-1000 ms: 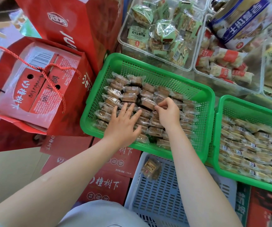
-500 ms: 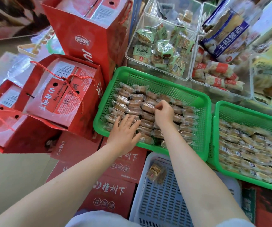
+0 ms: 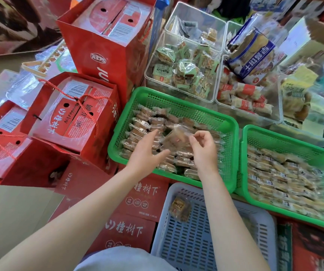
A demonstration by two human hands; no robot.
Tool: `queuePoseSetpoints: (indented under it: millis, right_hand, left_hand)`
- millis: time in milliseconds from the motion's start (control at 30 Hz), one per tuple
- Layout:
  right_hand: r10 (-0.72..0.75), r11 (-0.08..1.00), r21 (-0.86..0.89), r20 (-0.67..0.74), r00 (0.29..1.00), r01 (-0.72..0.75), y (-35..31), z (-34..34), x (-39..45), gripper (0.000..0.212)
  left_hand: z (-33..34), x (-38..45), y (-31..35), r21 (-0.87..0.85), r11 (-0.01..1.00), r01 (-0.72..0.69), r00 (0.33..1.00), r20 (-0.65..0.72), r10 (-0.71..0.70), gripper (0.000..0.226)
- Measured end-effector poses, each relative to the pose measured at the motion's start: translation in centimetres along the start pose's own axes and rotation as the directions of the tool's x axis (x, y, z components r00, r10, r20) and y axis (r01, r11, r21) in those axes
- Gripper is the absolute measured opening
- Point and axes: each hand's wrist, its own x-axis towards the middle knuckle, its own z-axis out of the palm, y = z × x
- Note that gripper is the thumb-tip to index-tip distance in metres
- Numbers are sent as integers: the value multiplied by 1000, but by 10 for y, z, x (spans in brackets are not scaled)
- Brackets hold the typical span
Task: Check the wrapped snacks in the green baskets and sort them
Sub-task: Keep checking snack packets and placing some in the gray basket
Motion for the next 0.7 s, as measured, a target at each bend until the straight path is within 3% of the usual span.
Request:
queuePoseSetpoints:
  millis: [100, 200, 267, 400, 500, 567, 700]
  right_hand:
    - [43, 997, 61, 152, 987, -53, -7, -15, -25, 7]
    - [106, 988, 84, 238, 965, -130, -12, -19, -47, 9]
    - [138, 980, 101, 274, 952, -171, -12, -21, -58, 15]
    - [131, 983, 76, 364, 922, -169, -9, -21, -81, 26]
    - [71, 986, 130, 263, 962, -108, -8, -22, -96, 22]
    - [43, 987, 141, 198, 979, -72, -9, -26, -103, 24]
    - [22, 981, 186, 199, 980, -59, -9, -36, -116, 28]
  left_hand:
    - [-10, -8, 25, -166, 986, -21, 998, 56, 31, 67]
    - [-14, -20, 40, -392, 915, 97, 984, 175, -30, 23]
    - [-13, -29, 43, -443, 882, 159, 981, 170, -92, 8]
    - [-10, -46, 40, -554, 784, 279, 957, 232, -177, 8]
    - [-11, -58, 37, -588, 742, 323, 942, 277, -191, 16]
    - [-13, -65, 35, -571, 759, 312, 944, 274, -182, 12]
    - [-20, -76, 34, -482, 841, 246, 956, 262, -130, 15]
